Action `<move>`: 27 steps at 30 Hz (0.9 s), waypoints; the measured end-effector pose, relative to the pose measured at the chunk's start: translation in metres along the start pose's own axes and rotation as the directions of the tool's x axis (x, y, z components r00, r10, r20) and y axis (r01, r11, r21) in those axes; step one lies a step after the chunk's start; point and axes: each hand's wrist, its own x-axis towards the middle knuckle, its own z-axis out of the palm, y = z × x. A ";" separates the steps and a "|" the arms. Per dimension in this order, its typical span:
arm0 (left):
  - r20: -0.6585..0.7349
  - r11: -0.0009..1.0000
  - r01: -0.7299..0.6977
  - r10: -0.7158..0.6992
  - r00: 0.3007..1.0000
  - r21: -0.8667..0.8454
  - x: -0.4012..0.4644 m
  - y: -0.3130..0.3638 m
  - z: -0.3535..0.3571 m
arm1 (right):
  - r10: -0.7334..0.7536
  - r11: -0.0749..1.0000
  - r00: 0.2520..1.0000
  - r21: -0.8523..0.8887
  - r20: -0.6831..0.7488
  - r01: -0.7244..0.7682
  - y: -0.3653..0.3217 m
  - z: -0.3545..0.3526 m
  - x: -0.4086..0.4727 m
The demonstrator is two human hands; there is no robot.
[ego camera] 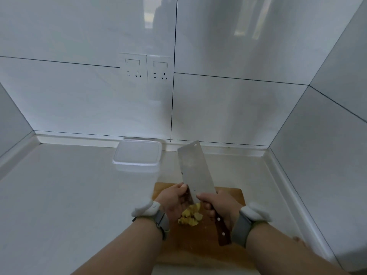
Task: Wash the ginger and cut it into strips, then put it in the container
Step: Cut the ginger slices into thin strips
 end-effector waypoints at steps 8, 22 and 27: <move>-0.248 0.996 -0.052 0.069 0.966 0.076 0.013 -0.014 -0.015 | -0.240 0.860 0.933 -0.504 -0.268 0.077 0.015 -0.013 0.017; -0.322 0.716 -0.005 0.320 0.891 0.698 0.023 -0.023 -0.041 | -0.249 0.612 0.761 -0.706 -0.599 -0.356 0.093 -0.064 0.033; -0.241 0.596 -0.009 0.339 0.909 0.803 0.020 -0.023 -0.051 | -0.255 0.601 0.731 -0.696 -0.633 -0.393 0.109 -0.056 0.035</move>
